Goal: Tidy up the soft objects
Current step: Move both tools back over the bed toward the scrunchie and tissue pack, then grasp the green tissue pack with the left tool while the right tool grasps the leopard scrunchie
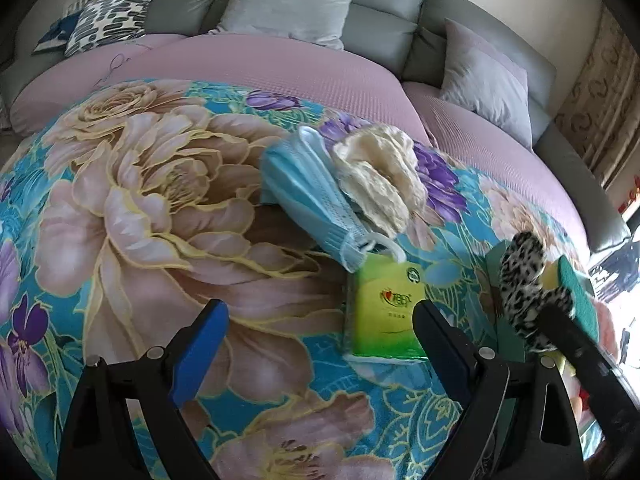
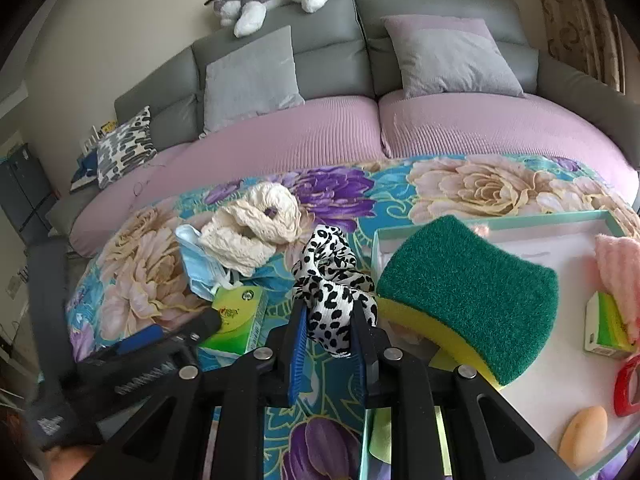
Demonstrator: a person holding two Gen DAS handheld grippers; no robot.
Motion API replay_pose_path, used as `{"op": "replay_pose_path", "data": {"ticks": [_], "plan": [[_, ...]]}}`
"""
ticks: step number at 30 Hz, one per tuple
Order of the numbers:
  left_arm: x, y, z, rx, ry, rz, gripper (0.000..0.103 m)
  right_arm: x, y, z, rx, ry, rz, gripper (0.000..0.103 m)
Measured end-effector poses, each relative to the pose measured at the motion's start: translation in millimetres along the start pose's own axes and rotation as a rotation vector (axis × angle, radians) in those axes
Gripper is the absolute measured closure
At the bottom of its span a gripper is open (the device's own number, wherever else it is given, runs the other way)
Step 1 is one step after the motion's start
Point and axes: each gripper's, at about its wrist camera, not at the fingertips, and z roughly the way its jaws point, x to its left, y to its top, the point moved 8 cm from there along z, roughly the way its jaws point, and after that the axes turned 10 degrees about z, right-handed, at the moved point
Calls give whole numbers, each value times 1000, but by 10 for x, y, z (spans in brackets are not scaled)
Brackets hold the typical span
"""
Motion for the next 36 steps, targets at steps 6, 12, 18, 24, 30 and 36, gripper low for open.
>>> {"op": "replay_pose_path", "data": {"ticks": [6,12,18,24,30,36], "plan": [[-200,-14,71,7,-1,70,10,-25,53,-113,-23,9,9,82],[-355,-21,139,12,12,128,27,-63,60,-130,-23,12,16,82],[-405,-39,173,19,25,155,51,-63,69,-143,-25,18,16,82],[-446,-46,121,15,-4,158,54,-61,72,-152,-25,35,23,82],[-506,13,-4,-19,-21,170,54,-36,95,-203,-39,53,21,82],[-509,52,-105,-44,-29,164,54,-27,111,-243,-50,64,21,82]]}}
